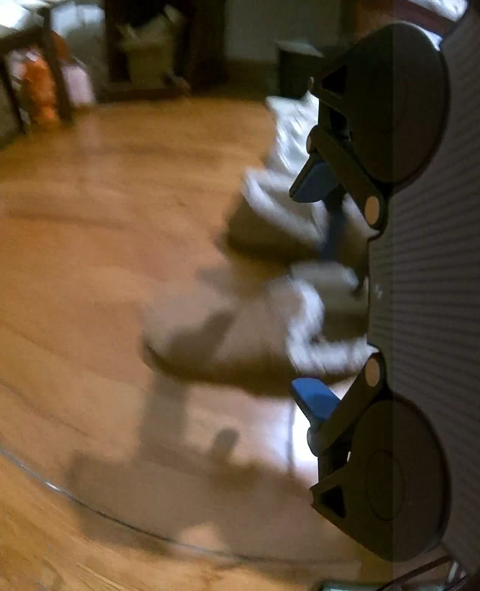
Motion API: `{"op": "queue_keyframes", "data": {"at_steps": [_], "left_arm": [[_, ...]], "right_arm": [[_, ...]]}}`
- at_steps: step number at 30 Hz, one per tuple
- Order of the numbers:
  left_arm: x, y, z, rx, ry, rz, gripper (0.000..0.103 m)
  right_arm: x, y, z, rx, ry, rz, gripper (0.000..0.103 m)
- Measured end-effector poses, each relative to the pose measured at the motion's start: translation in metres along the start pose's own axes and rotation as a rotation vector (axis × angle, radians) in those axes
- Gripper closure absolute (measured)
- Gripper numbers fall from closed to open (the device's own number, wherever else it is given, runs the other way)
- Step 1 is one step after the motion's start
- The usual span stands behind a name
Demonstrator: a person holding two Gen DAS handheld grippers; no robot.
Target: Organize scattered shoes
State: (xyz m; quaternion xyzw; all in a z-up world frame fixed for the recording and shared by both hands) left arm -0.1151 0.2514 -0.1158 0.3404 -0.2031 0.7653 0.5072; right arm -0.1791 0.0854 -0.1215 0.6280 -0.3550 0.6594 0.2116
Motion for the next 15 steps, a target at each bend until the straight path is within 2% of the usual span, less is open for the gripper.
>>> {"op": "queue_keyframes", "data": {"at_steps": [2,5,6,7,8,9,12,15], "left_arm": [[0.001,0.005,-0.005,-0.034,0.029,0.013,0.000],[-0.002,0.005,-0.021,0.028,0.034,0.005,0.000],[0.000,0.003,-0.024,0.040,0.046,0.012,0.000],[0.000,0.000,-0.024,0.035,0.058,0.012,0.000],[0.001,-0.002,-0.024,0.030,0.067,0.014,0.000],[0.003,-0.001,-0.023,0.028,0.068,0.020,0.000],[0.012,0.000,-0.014,-0.013,0.048,0.050,0.000],[0.023,0.001,-0.006,-0.074,0.060,0.069,0.000]], "right_arm": [[-0.019,-0.008,0.008,-0.070,0.026,-0.040,0.059],[-0.037,-0.011,0.015,-0.122,0.033,-0.055,0.060],[-0.042,-0.012,0.015,-0.122,0.040,-0.037,0.064],[-0.044,-0.014,0.013,-0.117,0.050,-0.031,0.081],[-0.044,-0.016,0.009,-0.096,0.070,-0.023,0.090],[-0.044,-0.017,0.007,-0.080,0.086,-0.021,0.093],[-0.029,-0.023,-0.005,0.003,0.136,-0.021,0.095],[-0.004,-0.036,-0.019,0.185,0.190,-0.057,0.095]]}}
Point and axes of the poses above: each gripper's, at about its wrist camera, not at the fingertips, and x roughly against the way its jaws point, z to its right, y to its underside, the point moved 1 cm from there along -x, roughly the way its jaws point, and after that the axes turned 8 degrees about y, right-handed, at the moved point
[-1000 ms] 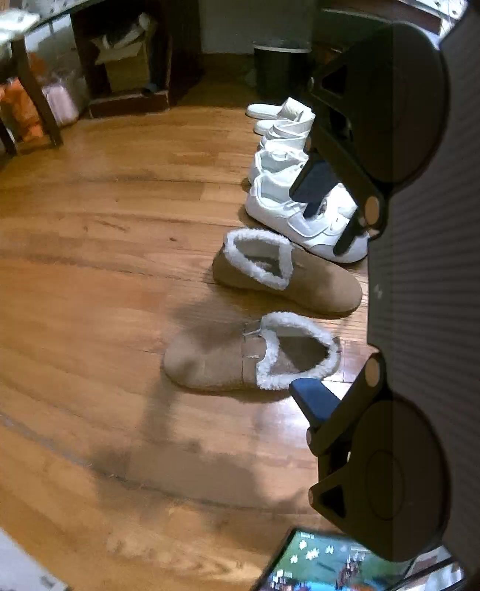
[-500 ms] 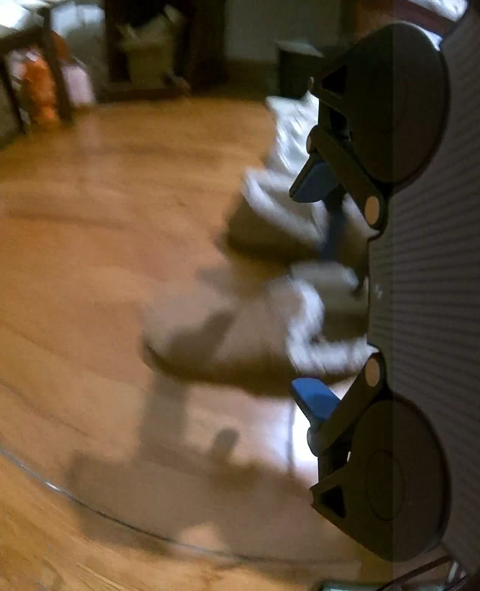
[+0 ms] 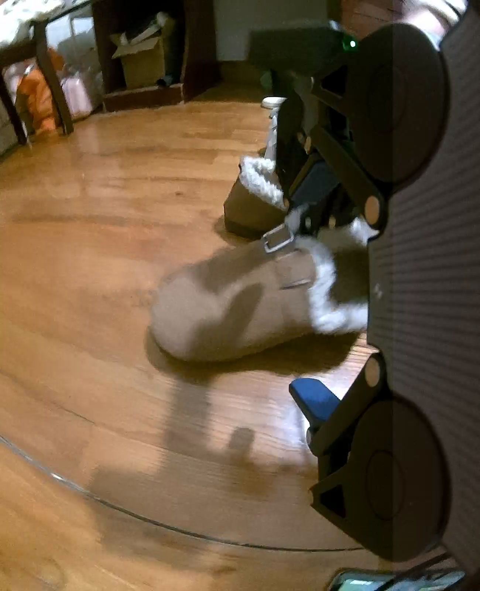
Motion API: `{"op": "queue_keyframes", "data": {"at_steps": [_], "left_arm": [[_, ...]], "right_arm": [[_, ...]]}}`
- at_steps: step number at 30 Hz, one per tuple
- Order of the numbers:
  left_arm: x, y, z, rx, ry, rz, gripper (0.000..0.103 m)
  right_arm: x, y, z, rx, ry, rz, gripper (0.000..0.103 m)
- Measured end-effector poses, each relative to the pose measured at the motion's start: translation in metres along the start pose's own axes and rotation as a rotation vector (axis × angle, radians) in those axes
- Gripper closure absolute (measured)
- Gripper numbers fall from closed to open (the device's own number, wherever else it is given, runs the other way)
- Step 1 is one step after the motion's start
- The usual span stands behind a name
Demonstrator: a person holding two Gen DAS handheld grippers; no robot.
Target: Organize scattered shoes
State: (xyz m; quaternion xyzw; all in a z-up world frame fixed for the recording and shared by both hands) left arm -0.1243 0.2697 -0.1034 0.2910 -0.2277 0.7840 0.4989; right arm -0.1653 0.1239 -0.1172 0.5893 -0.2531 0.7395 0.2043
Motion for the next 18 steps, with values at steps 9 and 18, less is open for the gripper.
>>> {"op": "queue_keyframes", "data": {"at_steps": [9,18], "left_arm": [[0.030,-0.005,-0.010,0.001,0.029,0.071,0.000],[0.016,-0.004,-0.020,0.035,0.043,0.042,0.000]], "right_arm": [[0.059,-0.021,-0.050,0.814,0.066,-0.058,0.095],[0.048,-0.040,-0.067,0.917,0.241,0.070,0.048]]}}
Point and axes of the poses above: each gripper's, at about its wrist camera, not at the fingertips, and x roughly against the way its jaws point, z to its right, y to its underside, the point moved 1 cm from there along -x, roughly the way its jaws point, and after that the axes turned 8 degrees about y, right-handed, at the moved point
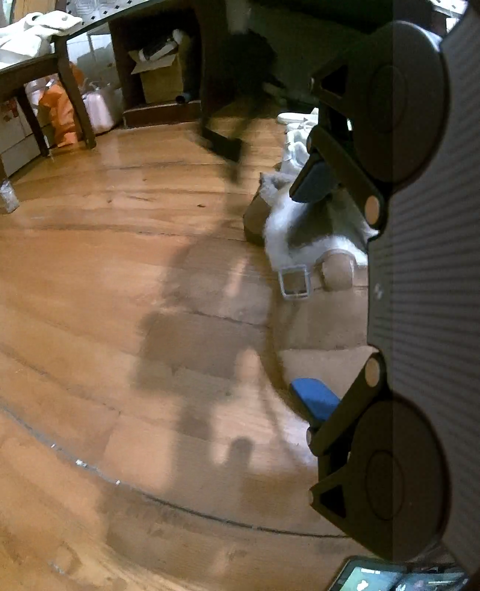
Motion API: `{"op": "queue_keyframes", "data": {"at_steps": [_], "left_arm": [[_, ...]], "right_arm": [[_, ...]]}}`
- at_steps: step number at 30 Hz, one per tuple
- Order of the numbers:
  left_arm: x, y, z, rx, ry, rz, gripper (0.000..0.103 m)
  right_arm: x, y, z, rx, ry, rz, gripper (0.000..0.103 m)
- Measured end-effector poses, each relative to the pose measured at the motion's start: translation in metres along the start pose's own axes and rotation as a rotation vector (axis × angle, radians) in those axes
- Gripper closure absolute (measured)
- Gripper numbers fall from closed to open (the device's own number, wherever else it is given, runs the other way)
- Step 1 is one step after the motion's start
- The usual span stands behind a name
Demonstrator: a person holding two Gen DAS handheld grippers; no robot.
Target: Organize scattered shoes
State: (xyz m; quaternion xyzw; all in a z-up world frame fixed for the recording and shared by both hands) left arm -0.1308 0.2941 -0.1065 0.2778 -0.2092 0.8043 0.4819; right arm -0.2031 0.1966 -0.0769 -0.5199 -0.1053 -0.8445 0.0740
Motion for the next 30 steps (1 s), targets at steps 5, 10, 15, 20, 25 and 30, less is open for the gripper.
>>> {"op": "queue_keyframes", "data": {"at_steps": [5,10,15,20,25,30], "left_arm": [[-0.011,0.000,0.007,-0.039,0.001,-0.033,0.000],[-0.025,0.003,0.017,-0.093,0.011,-0.079,0.000],[-0.031,0.004,0.021,-0.120,0.008,-0.096,0.000],[-0.030,0.003,0.021,-0.126,0.005,-0.094,0.000],[-0.032,0.007,0.027,-0.151,-0.003,-0.100,0.000],[-0.032,0.012,0.030,-0.161,-0.024,-0.099,0.000]], "right_arm": [[0.004,0.043,0.029,-0.505,0.093,-0.173,0.036],[-0.001,0.105,0.037,-1.060,-0.191,-0.291,0.036],[-0.012,0.156,0.035,-1.440,-0.478,-0.281,0.039],[0.014,0.160,0.010,-1.534,-0.265,-0.019,0.039],[0.000,0.143,-0.013,-1.574,-0.263,0.038,0.031],[-0.006,0.113,-0.034,-1.405,0.060,0.024,0.055]]}}
Point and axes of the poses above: each gripper's, at about its wrist camera, not at the fingertips, and x roughly against the way its jaws point, z to its right, y to its underside, the point moved 1 cm from there along -x, roughly the way its jaws point, and after that the axes turned 8 degrees about y, right-handed, at the moved point
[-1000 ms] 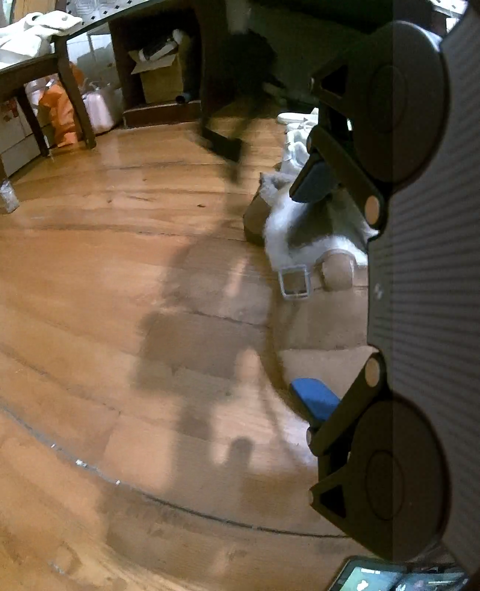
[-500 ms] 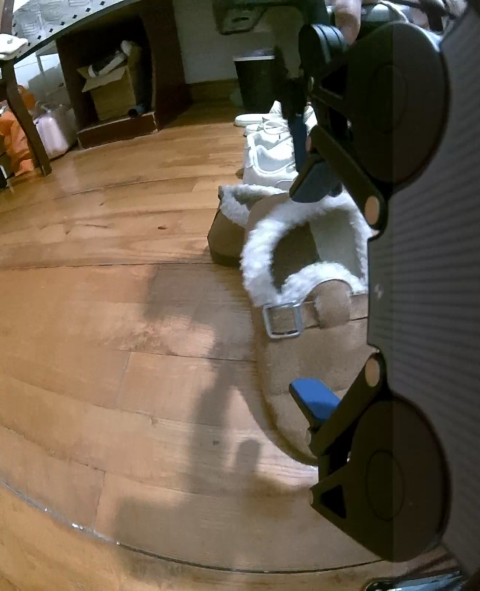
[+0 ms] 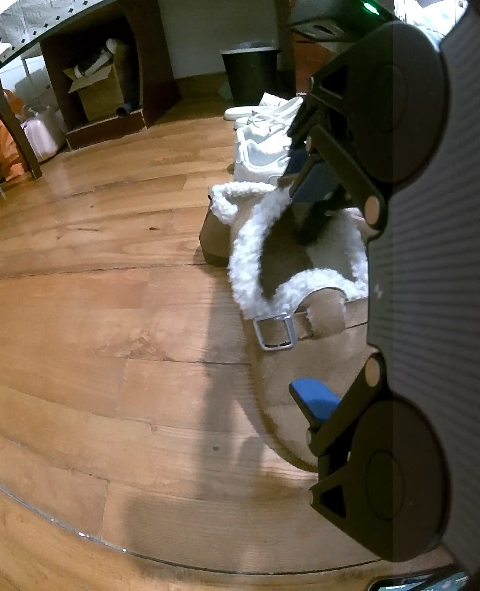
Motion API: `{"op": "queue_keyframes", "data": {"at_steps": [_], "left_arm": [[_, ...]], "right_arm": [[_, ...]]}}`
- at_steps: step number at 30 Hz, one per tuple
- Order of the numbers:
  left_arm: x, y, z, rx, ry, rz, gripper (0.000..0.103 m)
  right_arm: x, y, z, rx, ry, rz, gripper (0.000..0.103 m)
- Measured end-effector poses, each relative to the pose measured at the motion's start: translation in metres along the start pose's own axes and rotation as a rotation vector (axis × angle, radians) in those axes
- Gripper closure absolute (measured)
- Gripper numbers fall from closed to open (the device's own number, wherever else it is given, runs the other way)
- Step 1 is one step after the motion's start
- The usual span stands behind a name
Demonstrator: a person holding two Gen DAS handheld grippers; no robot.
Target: Organize scattered shoes
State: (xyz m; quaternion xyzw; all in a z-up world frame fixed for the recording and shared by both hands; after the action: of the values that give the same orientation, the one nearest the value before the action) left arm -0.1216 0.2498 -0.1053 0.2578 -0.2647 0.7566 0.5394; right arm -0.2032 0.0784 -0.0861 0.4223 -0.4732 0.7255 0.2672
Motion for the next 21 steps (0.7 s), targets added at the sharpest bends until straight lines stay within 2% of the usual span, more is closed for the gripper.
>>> {"op": "queue_keyframes", "data": {"at_steps": [2,3,6,8,9,10,11,12,15,16,17,18,21], "left_arm": [[0.002,0.001,0.003,-0.010,-0.011,0.008,0.000],[0.004,0.002,0.005,-0.019,-0.014,0.011,0.000],[0.007,0.004,0.013,-0.044,-0.021,0.022,0.000],[0.011,0.006,0.018,-0.059,-0.031,0.032,0.000],[0.013,0.007,0.020,-0.072,-0.037,0.040,0.000],[0.015,0.008,0.022,-0.084,-0.039,0.045,0.000],[0.016,0.009,0.023,-0.088,-0.038,0.047,0.000],[0.016,0.009,0.024,-0.086,-0.038,0.048,0.000],[0.015,0.009,0.025,-0.086,-0.042,0.047,0.000],[0.015,0.009,0.025,-0.089,-0.044,0.044,0.000],[0.014,0.008,0.026,-0.091,-0.046,0.041,0.000],[0.013,0.008,0.027,-0.093,-0.047,0.040,0.000],[0.010,0.008,0.031,-0.104,-0.050,0.032,0.000]], "right_arm": [[-0.001,0.005,-0.014,0.112,0.031,0.074,0.071],[0.001,0.005,-0.015,0.132,0.037,0.087,0.075],[0.009,-0.006,-0.010,0.212,-0.010,0.156,0.081],[0.010,-0.016,-0.008,0.337,-0.145,0.218,0.081],[0.011,-0.017,-0.006,0.374,-0.186,0.231,0.081],[0.006,-0.024,-0.005,0.425,-0.266,0.212,0.082],[-0.001,-0.031,-0.004,0.432,-0.294,0.169,0.083],[-0.007,-0.035,-0.004,0.426,-0.297,0.141,0.085],[-0.028,-0.053,0.004,0.351,-0.272,0.101,0.076],[-0.030,-0.057,0.011,0.303,-0.271,0.101,0.065],[-0.032,-0.062,0.019,0.247,-0.269,0.100,0.061],[-0.034,-0.066,0.027,0.192,-0.267,0.099,0.061],[-0.036,-0.063,0.056,0.027,-0.335,0.062,0.061]]}}
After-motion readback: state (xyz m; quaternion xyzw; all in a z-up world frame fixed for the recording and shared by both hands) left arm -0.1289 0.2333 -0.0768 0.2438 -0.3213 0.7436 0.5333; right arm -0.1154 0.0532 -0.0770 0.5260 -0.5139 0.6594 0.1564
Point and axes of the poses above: each gripper's, at about its wrist camera, not at the fingertips, and x roughly against the way its jaws point, z to its right, y to its underside, the point moved 1 cm from there along -x, roughly the way its jaws point, and after that the axes turned 8 degrees about y, right-handed, at the moved point
